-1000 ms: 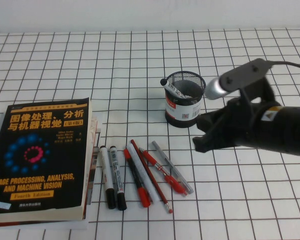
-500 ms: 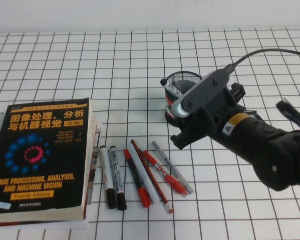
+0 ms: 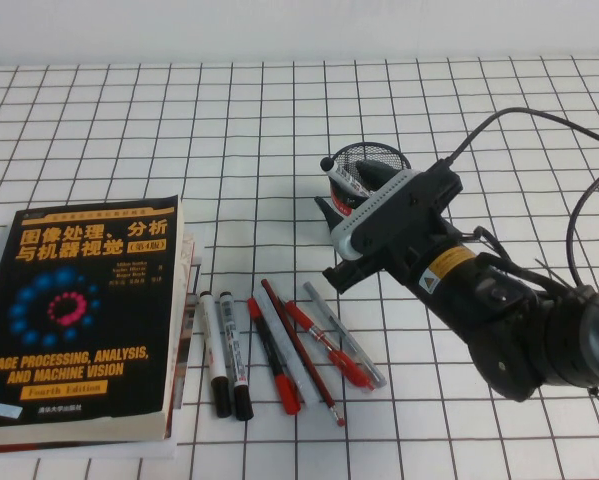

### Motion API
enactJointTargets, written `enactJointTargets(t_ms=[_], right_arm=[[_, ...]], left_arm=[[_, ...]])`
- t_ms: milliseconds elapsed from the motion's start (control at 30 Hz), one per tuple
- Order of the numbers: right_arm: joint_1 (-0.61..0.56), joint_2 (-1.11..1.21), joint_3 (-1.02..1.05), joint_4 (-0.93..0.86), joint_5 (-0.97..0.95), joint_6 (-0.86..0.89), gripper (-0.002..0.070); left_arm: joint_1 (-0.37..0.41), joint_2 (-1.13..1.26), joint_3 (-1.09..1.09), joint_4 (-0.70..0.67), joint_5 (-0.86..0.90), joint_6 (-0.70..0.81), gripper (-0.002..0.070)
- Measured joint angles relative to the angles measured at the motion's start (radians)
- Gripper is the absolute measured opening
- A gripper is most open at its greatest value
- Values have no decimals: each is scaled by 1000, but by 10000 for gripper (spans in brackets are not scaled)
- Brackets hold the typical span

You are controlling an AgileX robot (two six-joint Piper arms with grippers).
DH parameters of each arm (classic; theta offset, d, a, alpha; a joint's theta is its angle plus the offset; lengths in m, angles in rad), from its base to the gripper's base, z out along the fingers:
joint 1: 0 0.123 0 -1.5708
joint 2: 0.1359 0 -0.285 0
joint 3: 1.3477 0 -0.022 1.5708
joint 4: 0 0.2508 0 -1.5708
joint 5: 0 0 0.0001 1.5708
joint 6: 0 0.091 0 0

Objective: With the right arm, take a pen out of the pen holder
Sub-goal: 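Take a marker out of the pen holder and lay it on the table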

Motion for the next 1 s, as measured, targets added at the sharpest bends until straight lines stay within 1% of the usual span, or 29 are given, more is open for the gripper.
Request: enactJointTargets(t_ms=[400, 700, 1000], right_arm=[[-24, 89, -157, 9, 85, 0, 422], [-40, 164, -272, 19, 195, -2, 343], [-42, 168, -290, 59, 203, -2, 316]], left_arm=[[0, 0, 0, 0, 0, 0, -4], [0, 0, 0, 0, 0, 0, -4], [0, 0, 0, 0, 0, 0, -4]])
